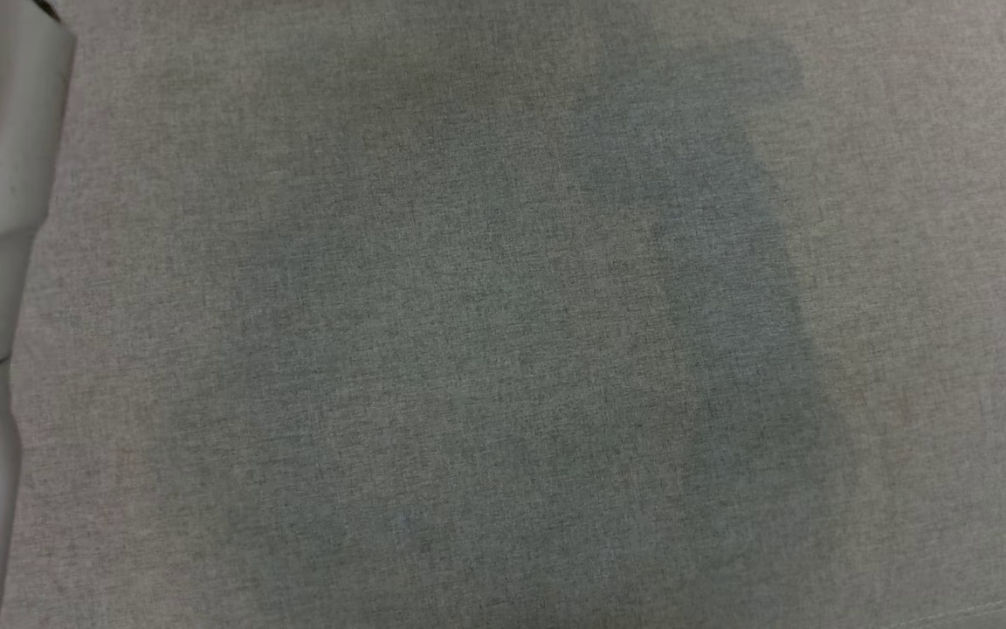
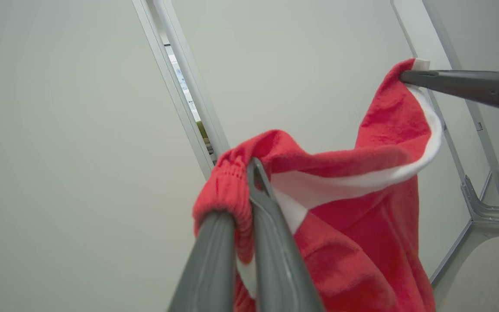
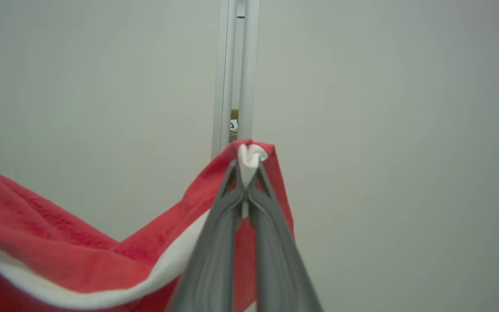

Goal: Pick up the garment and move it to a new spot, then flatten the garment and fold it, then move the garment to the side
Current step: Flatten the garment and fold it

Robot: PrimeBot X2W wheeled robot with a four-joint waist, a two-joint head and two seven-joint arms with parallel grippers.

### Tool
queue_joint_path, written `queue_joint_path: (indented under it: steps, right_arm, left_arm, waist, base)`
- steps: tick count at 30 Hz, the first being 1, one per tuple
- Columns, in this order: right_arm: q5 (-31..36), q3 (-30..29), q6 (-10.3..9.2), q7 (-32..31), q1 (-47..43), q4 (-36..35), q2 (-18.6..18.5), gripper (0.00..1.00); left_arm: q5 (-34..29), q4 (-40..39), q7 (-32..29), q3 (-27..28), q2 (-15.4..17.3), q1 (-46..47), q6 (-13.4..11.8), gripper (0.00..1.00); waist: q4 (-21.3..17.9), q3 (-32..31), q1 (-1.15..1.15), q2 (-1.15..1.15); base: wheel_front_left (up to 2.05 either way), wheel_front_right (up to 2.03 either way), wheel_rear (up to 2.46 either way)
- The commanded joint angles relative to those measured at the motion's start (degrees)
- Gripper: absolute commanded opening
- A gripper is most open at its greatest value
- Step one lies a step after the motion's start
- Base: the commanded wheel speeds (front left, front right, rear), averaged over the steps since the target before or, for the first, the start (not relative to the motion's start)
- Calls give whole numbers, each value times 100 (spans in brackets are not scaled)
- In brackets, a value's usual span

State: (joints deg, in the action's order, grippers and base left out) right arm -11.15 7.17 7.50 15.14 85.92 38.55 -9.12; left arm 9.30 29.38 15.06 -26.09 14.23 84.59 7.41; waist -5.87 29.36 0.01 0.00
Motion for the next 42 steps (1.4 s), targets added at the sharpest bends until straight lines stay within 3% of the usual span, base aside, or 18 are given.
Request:
queue_joint_path:
  steps: [1,8,16,32,42]
  right_arm:
    - [-30,6,-2,0,20,30,24,0]
    - [-237,-1,-2,0,-880,-51,85,0]
    - [-323,-143,-2,1,-2526,-494,57,0]
    - [-755,-215,-2,0,-6518,-1849,-180,0]
    - [-901,-540,-2,0,-8378,-2436,73,0]
  left_arm:
    - [78,-8,17,56,14,90,7,0]
    - [258,-65,17,-114,-70,-648,7,0]
    - [331,-502,17,-54,-238,-2313,-15,0]
    - [359,-1525,17,288,-686,-6394,-31,0]
    - [344,-1716,17,56,-816,-7994,1,0]
  waist:
    - [11,44,-1,0]
    - [104,170,-1,0]
    - [162,58,-1,0]
    - [121,-1059,-1,0]
    - [211,-1654,-1,0]
  base:
    - [0,0,0]
    - [0,0,0]
    - [0,0,0]
    - [0,0,0]
    - [0,0,0]
